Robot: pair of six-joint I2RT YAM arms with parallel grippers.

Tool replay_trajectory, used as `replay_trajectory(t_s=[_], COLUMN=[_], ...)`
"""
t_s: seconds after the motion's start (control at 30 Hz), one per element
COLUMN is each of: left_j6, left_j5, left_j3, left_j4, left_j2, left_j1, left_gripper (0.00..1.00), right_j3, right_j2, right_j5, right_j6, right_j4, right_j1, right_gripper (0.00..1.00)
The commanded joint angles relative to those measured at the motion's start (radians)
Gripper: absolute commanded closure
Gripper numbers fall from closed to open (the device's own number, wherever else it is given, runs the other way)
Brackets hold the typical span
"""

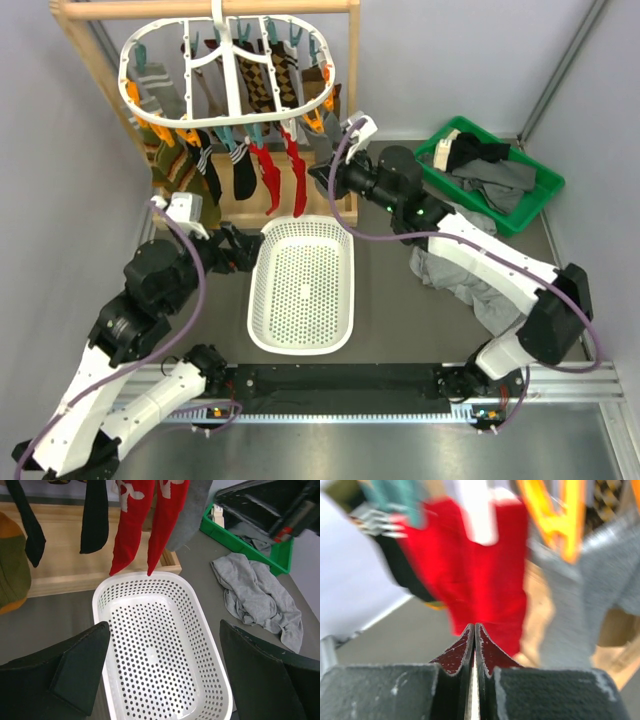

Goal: Remove the socks clipped to the hanger

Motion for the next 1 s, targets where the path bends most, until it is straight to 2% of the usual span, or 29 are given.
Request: replay_trajectory(t_s=[0.0, 0.03, 0.07, 0.17, 0.23, 0.33, 0.5, 0.53, 0.8, 0.87, 0.9, 0.93, 0.97], left_j6=[0.022, 0.017, 0.018, 0.011, 0.009, 0.006, -0.015, -0.018, -0.018, -0.017, -0.014, -0.011, -0.006], left_j5=[-0.004, 0.000, 0.009, 0.040, 0.059, 0.063, 0.066, 0.069, 0.063, 0.059, 0.053, 0.049, 0.046], left_j3=[0.027, 0.032, 0.035, 0.032, 0.023, 0.014, 0.005, 0.002, -0.017, -0.015, -0.011, -0.009, -0.006], left_j4=[0.118, 0.126, 0.133, 0.156, 0.158, 0.143, 0.100, 0.096, 0.058, 0.049, 0.047, 0.043, 0.041], left_j2=[0.089, 0.098, 0.106, 0.114, 0.105, 0.086, 0.042, 0.034, -0.015, -0.021, -0.021, -0.021, -0.023], left_j1=[-0.003, -0.003, -0.001, -0.003, -0.001, -0.003, -0.003, -0.001, -0.001, -0.001, -0.003, -0.001, -0.001], left_gripper=[0.06, 0.06, 0.06, 0.06, 0.06, 0.05, 0.04, 0.04, 0.04, 0.04, 0.04, 0.04, 0.04], right_j3=[-0.003, -0.008, 0.003, 0.032, 0.039, 0.065, 0.111, 0.121, 0.187, 0.214, 0.222, 0.230, 0.239], right_j2=[-0.121, -0.124, -0.126, -0.112, -0.095, -0.057, 0.018, 0.032, 0.181, 0.203, 0.212, 0.210, 0.203], right_j5=[0.029, 0.058, 0.078, 0.153, 0.132, 0.109, -0.026, -0.057, -0.097, -0.089, -0.080, -0.077, -0.080], right_j6=[-0.013, -0.020, -0.064, -0.141, -0.161, -0.191, -0.191, -0.233, -0.253, -0.234, -0.226, -0.206, -0.201], right_j4=[0.009, -0.005, -0.022, -0.059, -0.053, -0.042, -0.040, -0.042, 0.009, 0.003, -0.005, -0.011, -0.022], right_j1=[0.048, 0.047, 0.048, 0.041, 0.028, -0.002, -0.080, -0.085, -0.084, -0.085, -0.084, -0.085, -0.085], right_gripper=[1.00, 1.00, 0.94, 0.58, 0.48, 0.38, 0.31, 0.31, 0.33, 0.52, 0.64, 0.83, 0.92])
